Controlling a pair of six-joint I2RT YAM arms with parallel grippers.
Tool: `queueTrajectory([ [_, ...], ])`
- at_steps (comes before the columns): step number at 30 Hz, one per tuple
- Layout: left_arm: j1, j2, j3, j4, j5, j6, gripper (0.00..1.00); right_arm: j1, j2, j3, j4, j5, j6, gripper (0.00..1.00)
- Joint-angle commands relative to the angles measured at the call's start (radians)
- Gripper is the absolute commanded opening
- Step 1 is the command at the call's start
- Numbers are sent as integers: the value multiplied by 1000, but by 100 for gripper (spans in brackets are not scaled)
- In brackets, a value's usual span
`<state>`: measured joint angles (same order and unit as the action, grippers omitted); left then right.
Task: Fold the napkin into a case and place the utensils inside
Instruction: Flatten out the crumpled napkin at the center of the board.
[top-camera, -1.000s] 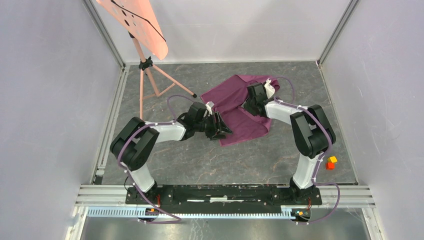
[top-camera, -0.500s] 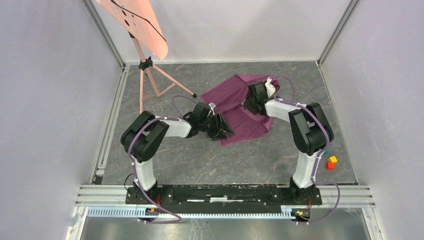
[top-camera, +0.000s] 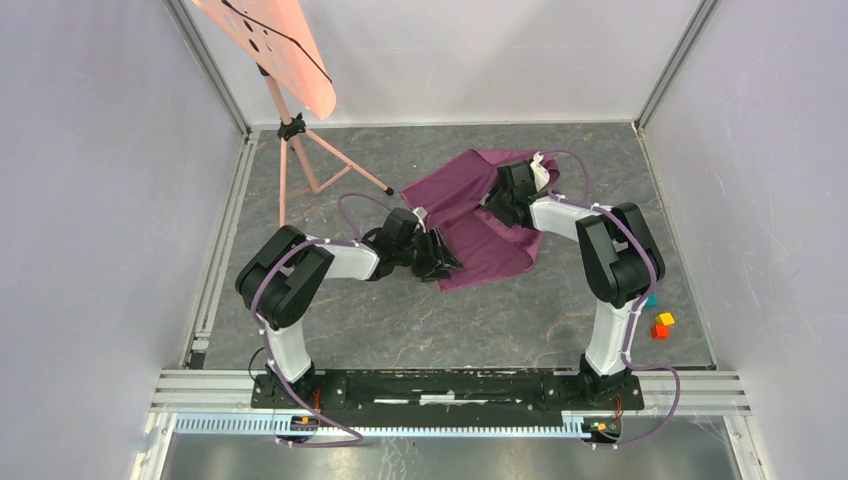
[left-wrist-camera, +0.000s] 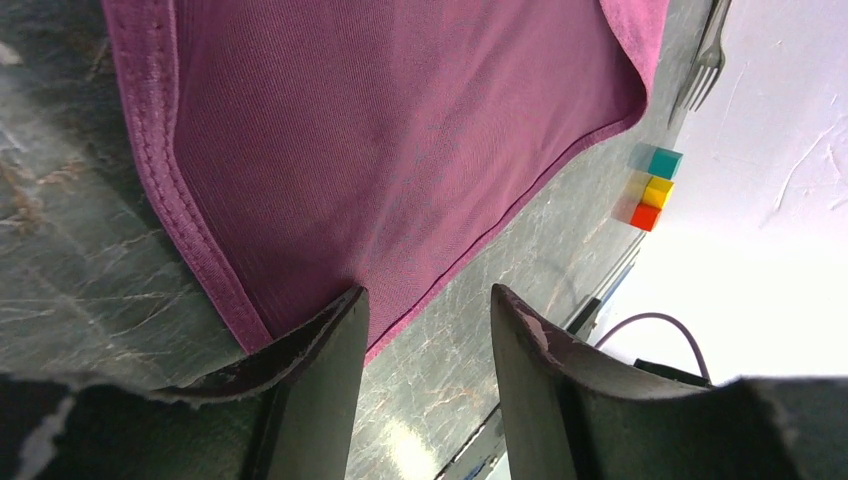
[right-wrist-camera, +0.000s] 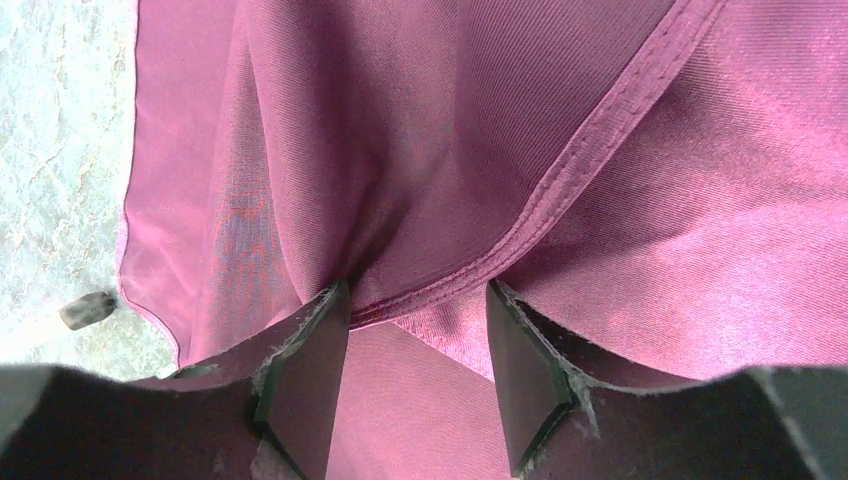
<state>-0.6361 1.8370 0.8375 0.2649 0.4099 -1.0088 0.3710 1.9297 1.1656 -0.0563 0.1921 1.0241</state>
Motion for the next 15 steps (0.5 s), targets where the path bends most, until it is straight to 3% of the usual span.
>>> queueTrajectory([
  [1,3,5,-58,-74,-111,43,57,-8,-28,13,20,14,8,59],
  [5,3,5,-68,-59,-99,36,56,-7,-2,9,49,-4,24,58],
  [11,5,1,-75,-65,-101,37,56,-7,60,49,37,-17,30,45],
  [13,9,-1,-82,-73,-112,36,56,-7,51,58,28,-18,-1,31],
  [15,26,-7,-101,-76,-126,36,56,-8,32,74,0,-26,-64,10],
])
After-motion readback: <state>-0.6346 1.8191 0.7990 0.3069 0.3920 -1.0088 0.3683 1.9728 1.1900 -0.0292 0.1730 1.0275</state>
